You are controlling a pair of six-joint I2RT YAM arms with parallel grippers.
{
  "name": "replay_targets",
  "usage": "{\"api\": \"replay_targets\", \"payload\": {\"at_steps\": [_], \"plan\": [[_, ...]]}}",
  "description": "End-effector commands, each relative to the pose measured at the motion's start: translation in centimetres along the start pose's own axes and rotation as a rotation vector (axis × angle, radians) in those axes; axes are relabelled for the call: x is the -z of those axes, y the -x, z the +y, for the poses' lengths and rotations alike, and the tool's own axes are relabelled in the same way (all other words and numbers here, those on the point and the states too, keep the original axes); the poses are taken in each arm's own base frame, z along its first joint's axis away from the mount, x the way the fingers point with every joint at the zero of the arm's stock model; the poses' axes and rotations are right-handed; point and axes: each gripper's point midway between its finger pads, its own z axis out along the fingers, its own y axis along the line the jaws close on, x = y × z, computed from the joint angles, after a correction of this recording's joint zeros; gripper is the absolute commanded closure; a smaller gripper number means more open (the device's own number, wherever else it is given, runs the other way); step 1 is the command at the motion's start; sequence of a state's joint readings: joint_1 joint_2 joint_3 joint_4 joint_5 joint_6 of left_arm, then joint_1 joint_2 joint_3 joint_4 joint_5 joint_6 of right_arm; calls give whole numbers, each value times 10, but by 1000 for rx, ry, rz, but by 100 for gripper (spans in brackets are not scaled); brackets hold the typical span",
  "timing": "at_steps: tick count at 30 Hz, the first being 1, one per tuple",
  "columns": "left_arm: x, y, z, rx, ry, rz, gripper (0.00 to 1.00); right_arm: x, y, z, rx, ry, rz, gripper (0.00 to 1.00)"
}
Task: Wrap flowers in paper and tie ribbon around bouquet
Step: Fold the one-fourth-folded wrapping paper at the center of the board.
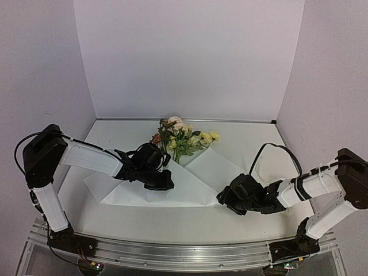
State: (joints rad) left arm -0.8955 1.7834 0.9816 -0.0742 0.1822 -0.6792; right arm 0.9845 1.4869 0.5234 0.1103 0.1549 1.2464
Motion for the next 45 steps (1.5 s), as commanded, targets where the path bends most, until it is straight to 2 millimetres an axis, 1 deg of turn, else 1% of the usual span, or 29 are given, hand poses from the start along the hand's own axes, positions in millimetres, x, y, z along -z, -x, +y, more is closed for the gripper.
{"api": "replay_targets", "payload": {"at_steps": [1, 5, 9, 13, 18, 20, 22, 24, 26, 28, 30, 32, 35, 36, 38, 41, 45], "plan": [[-3, 19, -16, -29, -41, -36, 94, -14, -2, -6, -119, 71, 17, 43], [-7, 19, -15, -27, -37, -30, 94, -15, -3, -11, -155, 82, 5, 51], [-13, 17, -14, -21, -38, -19, 94, -12, -1, -21, -178, 93, -19, 54], [-16, 17, -13, -17, -37, -13, 94, -9, 2, -22, -171, 108, -43, 56], [-19, 17, -13, -17, -37, -9, 94, -10, 1, -14, -132, 122, -58, 59], [-20, 16, -13, -17, -37, -6, 94, -9, 1, -12, -118, 134, -70, 56], [-21, 15, -12, -14, -37, -3, 94, -7, 1, -10, -104, 144, -82, 49], [-22, 15, -12, -13, -40, -3, 94, -7, 0, -9, -88, 143, -85, 48], [-24, 15, -12, -10, -42, -1, 94, -9, -1, -10, -75, 138, -87, 49], [-24, 15, -12, -10, -42, -1, 94, -10, -1, -14, -75, 126, -92, 53], [-24, 15, -12, -10, -43, -3, 94, -10, 0, -19, -72, 116, -100, 60], [-24, 15, -13, -10, -45, -1, 94, -10, 0, -22, -67, 108, -106, 63], [-26, 15, -15, -11, -60, 3, 94, -7, 4, -24, -62, 107, -125, 71], [-26, 16, -18, -9, -73, 3, 94, -6, 5, -23, -57, 109, -132, 76], [-27, 14, -20, 2, -84, 13, 93, -3, 8, -24, -34, 100, -144, 81], [-29, 19, -29, 10, -123, -1, 93, 4, 14, -21, 0, 94, -164, 92], [-34, 22, -37, 29, -139, -3, 93, 15, 20, -22, 41, 71, -182, 99]]}}
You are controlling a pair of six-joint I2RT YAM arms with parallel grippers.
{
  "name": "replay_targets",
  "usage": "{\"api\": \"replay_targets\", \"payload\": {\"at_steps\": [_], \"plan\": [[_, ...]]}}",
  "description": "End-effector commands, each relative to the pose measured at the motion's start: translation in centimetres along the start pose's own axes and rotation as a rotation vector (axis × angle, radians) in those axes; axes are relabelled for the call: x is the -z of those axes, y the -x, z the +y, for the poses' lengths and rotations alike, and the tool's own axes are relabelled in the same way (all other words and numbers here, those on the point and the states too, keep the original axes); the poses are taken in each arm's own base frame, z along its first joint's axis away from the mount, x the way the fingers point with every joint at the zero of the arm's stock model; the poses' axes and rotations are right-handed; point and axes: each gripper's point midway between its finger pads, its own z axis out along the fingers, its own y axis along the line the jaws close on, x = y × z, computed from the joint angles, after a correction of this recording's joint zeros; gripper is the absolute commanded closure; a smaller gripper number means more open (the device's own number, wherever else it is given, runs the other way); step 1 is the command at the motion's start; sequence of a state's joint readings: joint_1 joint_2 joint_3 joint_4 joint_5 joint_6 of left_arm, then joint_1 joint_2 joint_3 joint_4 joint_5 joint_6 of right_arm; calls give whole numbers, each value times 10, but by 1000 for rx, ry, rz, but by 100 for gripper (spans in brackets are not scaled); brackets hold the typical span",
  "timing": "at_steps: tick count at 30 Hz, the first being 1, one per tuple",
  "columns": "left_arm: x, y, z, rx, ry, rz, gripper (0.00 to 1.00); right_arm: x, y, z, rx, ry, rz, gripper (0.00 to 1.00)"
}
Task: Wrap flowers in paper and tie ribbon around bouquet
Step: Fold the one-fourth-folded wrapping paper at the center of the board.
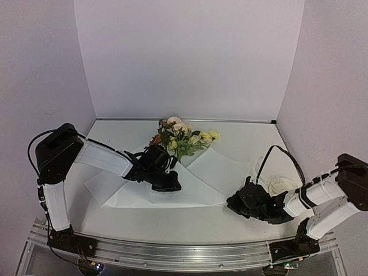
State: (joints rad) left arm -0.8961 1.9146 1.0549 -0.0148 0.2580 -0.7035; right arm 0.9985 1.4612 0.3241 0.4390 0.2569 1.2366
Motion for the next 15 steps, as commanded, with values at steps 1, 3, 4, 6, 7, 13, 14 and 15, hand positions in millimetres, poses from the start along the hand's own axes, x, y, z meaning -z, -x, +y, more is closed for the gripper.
{"api": "replay_targets", "payload": {"at_steps": [1, 3, 4, 6, 7, 13, 14, 15], "plan": [[-4, 22, -30, 7, -86, -50, 93, 15, 15, -6, 81, -50, -54, 100], [-7, 22, -33, 13, -92, -49, 92, 21, 20, -7, 107, -66, -64, 100], [-9, 21, -35, 13, -96, -49, 92, 24, 21, -6, 129, -76, -65, 100], [-13, 21, -39, 13, -103, -49, 92, 30, 25, 3, 178, -76, -71, 100], [-15, 21, -39, 13, -102, -47, 92, 33, 25, 6, 204, -81, -71, 100], [-29, 18, -38, 23, -91, -28, 93, 39, 22, 40, 306, -59, -66, 100], [-31, 18, -38, 21, -87, -24, 93, 39, 21, 44, 311, -59, -60, 100], [-33, 18, -37, 19, -82, -21, 93, 40, 21, 47, 316, -62, -55, 100]]}}
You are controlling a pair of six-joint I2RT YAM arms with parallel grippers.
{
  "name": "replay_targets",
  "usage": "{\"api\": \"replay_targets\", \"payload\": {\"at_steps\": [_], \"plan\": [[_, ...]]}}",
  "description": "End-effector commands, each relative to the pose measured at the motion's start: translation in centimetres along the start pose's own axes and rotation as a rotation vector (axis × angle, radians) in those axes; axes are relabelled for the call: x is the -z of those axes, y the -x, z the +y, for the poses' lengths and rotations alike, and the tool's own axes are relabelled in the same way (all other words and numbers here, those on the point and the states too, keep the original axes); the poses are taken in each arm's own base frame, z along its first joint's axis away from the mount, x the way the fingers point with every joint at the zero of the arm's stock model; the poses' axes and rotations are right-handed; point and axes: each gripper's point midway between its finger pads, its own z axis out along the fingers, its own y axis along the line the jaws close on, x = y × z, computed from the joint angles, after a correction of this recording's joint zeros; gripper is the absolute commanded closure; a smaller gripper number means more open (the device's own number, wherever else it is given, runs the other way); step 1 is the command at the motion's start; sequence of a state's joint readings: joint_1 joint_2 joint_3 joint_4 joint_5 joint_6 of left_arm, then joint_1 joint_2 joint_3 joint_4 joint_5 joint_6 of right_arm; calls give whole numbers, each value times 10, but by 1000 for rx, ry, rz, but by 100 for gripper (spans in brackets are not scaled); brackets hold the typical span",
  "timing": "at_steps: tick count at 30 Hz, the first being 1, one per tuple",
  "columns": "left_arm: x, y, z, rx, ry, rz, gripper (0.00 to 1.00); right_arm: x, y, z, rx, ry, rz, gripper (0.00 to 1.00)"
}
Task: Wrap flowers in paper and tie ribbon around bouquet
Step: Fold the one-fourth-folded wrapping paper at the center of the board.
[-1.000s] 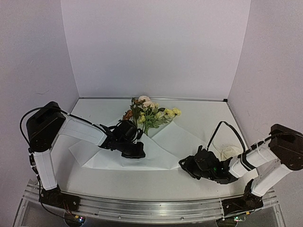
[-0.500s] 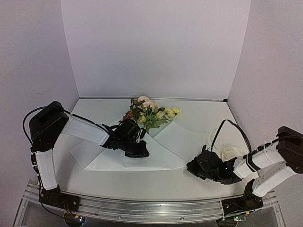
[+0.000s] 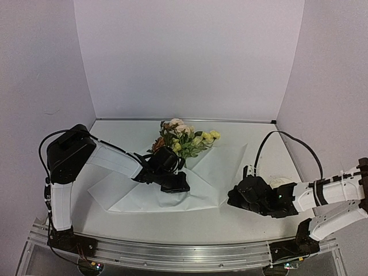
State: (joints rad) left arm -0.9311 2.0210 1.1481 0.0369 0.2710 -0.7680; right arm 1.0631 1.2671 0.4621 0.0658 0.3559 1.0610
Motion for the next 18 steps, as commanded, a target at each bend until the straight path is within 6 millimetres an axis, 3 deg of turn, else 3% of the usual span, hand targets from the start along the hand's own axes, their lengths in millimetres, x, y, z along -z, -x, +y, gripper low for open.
{"api": "replay_targets", "payload": {"at_steps": [1, 5, 12, 18], "plan": [[-6, 13, -15, -12, -31, -22, 93, 7, 9, 20, 84, -22, -14, 100], [-2, 14, -15, -34, -20, -29, 93, 12, 20, 29, 80, -43, -32, 100], [37, 34, -50, -136, -57, -71, 83, 13, 23, 15, 68, -111, -52, 100], [49, 20, -80, -195, -159, -7, 85, 18, 28, 13, 55, -128, -69, 100]]}}
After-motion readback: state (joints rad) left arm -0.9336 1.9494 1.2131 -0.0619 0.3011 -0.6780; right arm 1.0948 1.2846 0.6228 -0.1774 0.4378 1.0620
